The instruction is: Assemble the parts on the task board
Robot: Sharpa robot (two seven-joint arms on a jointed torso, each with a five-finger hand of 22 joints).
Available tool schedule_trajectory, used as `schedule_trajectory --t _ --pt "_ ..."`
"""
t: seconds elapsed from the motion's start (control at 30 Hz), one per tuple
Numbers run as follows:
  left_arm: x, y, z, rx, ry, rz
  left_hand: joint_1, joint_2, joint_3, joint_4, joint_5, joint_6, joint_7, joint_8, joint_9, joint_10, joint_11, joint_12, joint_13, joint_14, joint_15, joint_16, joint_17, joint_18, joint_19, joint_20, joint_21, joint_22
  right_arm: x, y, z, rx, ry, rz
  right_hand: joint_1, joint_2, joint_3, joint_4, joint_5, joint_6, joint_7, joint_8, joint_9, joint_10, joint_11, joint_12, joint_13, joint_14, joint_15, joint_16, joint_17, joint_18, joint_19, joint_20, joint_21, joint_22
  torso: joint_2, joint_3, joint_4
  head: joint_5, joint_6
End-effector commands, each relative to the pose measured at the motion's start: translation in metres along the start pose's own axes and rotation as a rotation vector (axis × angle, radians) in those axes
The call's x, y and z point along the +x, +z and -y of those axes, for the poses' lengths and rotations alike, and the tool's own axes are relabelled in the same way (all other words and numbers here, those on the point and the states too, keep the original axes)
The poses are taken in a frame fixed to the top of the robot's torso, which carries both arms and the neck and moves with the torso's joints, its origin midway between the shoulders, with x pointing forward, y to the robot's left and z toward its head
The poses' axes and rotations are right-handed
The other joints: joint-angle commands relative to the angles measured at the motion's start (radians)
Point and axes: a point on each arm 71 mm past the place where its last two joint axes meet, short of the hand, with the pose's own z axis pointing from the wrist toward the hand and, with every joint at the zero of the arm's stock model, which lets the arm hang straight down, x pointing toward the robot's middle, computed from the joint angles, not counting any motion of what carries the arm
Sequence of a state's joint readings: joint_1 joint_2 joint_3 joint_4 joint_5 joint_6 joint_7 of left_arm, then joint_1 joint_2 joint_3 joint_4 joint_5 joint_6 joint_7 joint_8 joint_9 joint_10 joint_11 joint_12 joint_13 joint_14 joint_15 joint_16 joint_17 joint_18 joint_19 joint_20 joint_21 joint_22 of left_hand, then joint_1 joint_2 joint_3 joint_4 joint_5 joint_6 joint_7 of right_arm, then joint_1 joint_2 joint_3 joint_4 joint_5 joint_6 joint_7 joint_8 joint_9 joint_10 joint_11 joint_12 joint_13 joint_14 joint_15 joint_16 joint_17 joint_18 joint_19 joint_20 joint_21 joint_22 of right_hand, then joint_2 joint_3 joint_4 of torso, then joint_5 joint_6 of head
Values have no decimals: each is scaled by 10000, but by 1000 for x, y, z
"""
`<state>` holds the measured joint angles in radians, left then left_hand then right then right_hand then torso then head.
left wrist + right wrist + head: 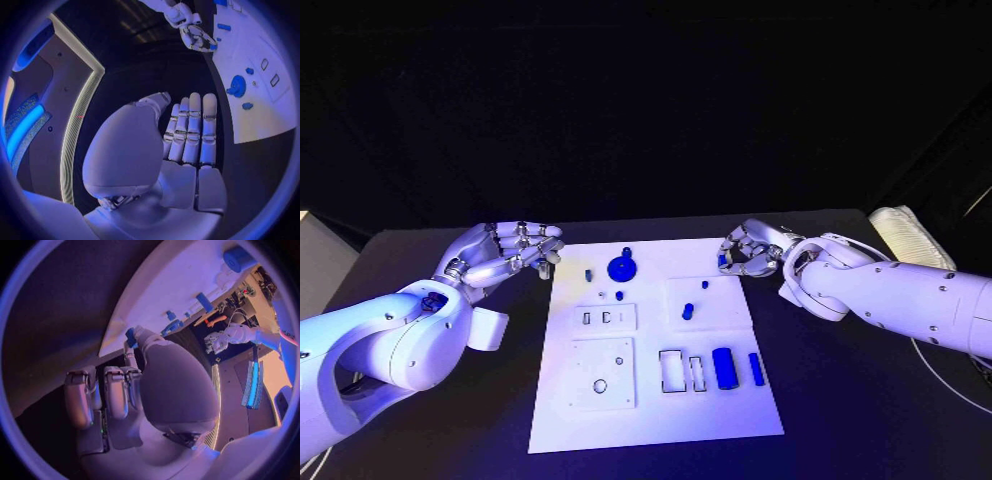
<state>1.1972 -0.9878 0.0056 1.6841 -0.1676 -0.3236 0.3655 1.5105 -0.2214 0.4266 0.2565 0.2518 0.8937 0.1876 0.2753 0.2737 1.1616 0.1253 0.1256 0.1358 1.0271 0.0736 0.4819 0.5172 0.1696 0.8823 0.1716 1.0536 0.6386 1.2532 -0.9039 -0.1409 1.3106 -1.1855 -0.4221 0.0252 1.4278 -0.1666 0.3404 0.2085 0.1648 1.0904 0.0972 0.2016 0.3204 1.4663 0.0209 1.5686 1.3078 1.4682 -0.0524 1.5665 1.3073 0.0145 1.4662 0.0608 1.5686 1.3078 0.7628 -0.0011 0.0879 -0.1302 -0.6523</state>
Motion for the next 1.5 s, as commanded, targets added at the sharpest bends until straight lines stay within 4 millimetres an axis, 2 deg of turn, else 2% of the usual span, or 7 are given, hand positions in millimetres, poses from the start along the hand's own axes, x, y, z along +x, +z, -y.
schedule_trajectory --t 0.03,0.4,0.6,0.97,1.17,1.3,1.5 --pt "2 1 1 68 -29 -175 -33 -67 64 3 -55 -41 -1 65 11 -81 1 39 11 70 -23 -57 11 141 -81 -22 32 10 -3 -1 -3 102 20 623 -16 200 74 13 30 209 -159 182 171 1045 -107 22 2630 1026 -69 43 2635 -145 1046 -95 22 2630 -3 -7 -3 -2 3" --pt "-2 2 0 31 10 -96 -33 -67 64 3 -55 -41 -1 65 11 -81 1 39 11 70 -23 -57 11 141 -81 -22 32 10 -3 -5 -43 -63 172 1031 -164 196 102 53 -5 203 -186 253 205 1045 -150 22 2630 1026 -72 43 2635 -145 1046 -117 22 2630 -53 -60 -24 45 1" --pt "-2 7 -3 -52 48 -54 -34 -66 91 -13 -54 -46 -2 71 30 -84 0 45 23 77 -23 -75 31 142 -114 -19 73 35 13 -4 -91 -690 150 946 -184 206 119 57 -6 195 -188 266 211 1045 -158 22 2630 1026 -68 43 2635 -145 1046 -118 22 2630 -154 -105 -62 183 -125" --pt "3 12 -9 -537 242 -55 -185 -88 46 -31 -76 -188 29 43 89 217 -51 412 244 174 -54 -116 127 148 -185 -36 248 124 55 -2 -170 -1653 -221 457 -210 209 142 58 1 159 -171 269 213 1045 -153 22 2630 1026 -60 43 2635 -145 1046 -118 22 2630 -291 -226 -11 407 -347" --pt "5 13 -12 -900 445 -31 -338 87 -213 -237 -44 -202 -99 574 485 -293 -161 2366 1635 435 -168 -204 462 152 -247 -112 603 257 79 -1 -189 -1757 -498 81 -239 194 173 48 45 124 -151 282 221 1045 -139 22 2630 1026 -49 43 2635 -145 1046 -114 22 2630 -293 -263 6 509 -436" --pt "6 13 -13 -1079 563 -60 -402 114 -211 -242 -26 -337 -137 1214 859 -1056 -228 4317 2959 619 -234 -182 881 106 -57 -167 904 516 91 -1 -195 -1755 -635 -205 -291 188 188 63 62 99 -136 292 226 1045 -126 22 2630 1026 -39 43 2635 -145 1046 -108 22 2630 -293 -248 1 551 -487" --pt "8 14 -15 -1270 755 -178 -471 52 -101 -146 -32 -527 -164 1980 1233 -1578 -322 6371 4169 768 -289 -180 1346 11 365 -220 1301 994 106 -2 -201 -1779 -756 -538 -338 173 197 74 62 75 -124 301 230 1045 -115 22 2630 1026 -29 43 2635 -145 1046 -102 22 2630 -288 -243 4 605 -534"
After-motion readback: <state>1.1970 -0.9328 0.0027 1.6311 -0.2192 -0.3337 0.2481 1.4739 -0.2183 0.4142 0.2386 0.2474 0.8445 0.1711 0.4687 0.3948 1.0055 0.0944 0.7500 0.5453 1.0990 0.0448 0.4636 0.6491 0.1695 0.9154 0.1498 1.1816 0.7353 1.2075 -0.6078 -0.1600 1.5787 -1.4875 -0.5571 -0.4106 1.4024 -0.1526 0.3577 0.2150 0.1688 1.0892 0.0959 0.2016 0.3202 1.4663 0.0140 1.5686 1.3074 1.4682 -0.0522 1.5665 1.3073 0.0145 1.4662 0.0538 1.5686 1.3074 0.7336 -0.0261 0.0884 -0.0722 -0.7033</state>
